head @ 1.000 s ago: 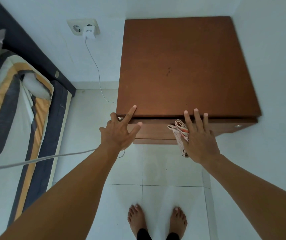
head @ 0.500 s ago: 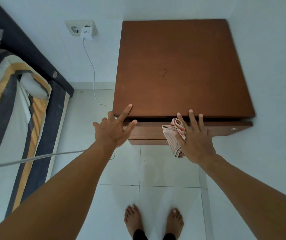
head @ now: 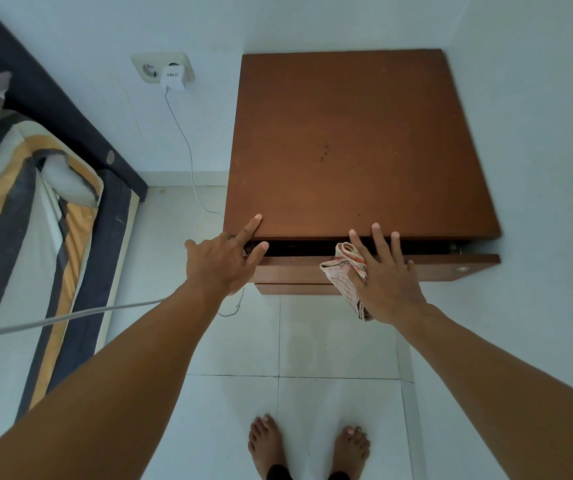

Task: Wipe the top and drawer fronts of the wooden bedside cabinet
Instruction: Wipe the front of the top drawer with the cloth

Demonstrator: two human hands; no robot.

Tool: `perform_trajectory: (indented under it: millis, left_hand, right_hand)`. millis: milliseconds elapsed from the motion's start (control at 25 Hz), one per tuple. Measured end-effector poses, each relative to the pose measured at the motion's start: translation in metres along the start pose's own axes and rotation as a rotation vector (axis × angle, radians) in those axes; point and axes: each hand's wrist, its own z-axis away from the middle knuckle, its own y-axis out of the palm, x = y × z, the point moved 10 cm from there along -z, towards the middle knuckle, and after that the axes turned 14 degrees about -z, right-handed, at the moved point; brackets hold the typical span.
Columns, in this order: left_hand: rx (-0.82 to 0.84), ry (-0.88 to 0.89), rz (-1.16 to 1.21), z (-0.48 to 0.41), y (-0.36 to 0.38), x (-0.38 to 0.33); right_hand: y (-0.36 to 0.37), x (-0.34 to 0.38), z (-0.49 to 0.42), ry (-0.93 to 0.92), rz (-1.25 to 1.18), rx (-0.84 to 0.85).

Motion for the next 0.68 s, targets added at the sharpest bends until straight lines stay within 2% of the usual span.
perform_trajectory:
  millis: [80, 200, 280, 480, 680]
  left_hand:
    - [0.008, -0.003, -0.003, 0.001, 0.0, -0.002]
    - [0.02, -0.014, -0.006, 0.003, 0.001, -0.004]
    - [0.041, -0.006, -0.009, 0.003, 0.003, -0.004]
    - [0.114, 0.005, -0.005, 0.002, 0.005, -0.003]
    - [0.053, -0.074, 0.093, 0.04, 0.016, -0.007]
  right_hand:
    - [-0.005, -0.001, -0.001, -0.006, -0.052, -0.027]
    - [-0.033, 0.003, 0.011, -0.142, -0.245, -0.27]
    - [-0.04, 0.002, 0.025, -0.172, -0.389, -0.341]
    - [-0.036, 0.004, 0.043, -0.05, -0.283, -0.279]
    - [-0.013, 0.034, 0.045, -0.046, 0.056, -0.075]
